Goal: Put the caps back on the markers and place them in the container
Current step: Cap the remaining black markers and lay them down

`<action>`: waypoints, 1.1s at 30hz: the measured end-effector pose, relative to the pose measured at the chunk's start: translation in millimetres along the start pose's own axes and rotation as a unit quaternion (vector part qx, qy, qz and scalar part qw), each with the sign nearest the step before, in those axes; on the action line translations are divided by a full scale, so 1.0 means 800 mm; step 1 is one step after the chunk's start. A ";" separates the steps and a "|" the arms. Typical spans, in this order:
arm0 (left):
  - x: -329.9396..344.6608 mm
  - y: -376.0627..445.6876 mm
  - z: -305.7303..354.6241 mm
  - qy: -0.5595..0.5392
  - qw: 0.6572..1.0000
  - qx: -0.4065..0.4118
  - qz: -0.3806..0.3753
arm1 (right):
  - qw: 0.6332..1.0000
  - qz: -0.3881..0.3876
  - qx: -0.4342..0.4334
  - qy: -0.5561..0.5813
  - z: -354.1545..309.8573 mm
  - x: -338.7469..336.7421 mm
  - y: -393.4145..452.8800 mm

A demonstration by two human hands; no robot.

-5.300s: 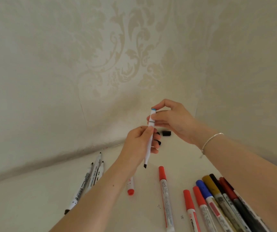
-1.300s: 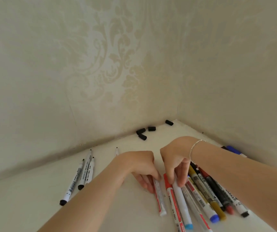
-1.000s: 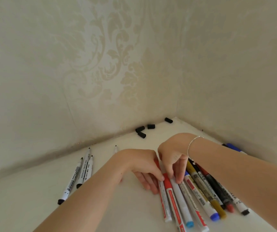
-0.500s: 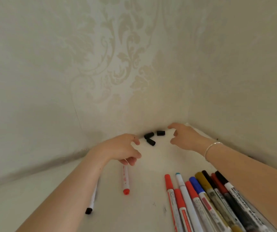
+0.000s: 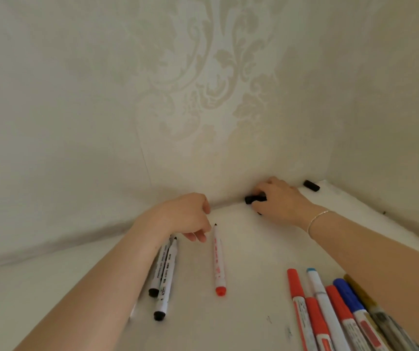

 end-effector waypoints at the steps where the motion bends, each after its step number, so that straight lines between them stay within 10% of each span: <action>1: 0.000 -0.001 -0.001 0.002 1.000 -0.002 -0.004 | 1.000 0.000 -0.004 0.005 -0.002 0.002 0.002; 26: 0.031 -0.016 -0.012 -0.010 0.996 -0.042 -0.073 | 0.980 -0.158 0.013 0.124 -0.063 0.007 -0.037; 33: 0.000 -0.012 -0.020 -0.012 0.999 -0.041 -0.018 | 0.992 0.031 0.118 0.021 -0.016 -0.014 -0.004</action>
Point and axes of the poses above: each hand's wrist, its own y-axis towards the middle knuckle, its own x-axis out of the palm, z = x × y, the point moved 4 cm from there along y, towards the middle knuckle, and after that the axes turned 12 degrees about z, right-handed, at the moved point
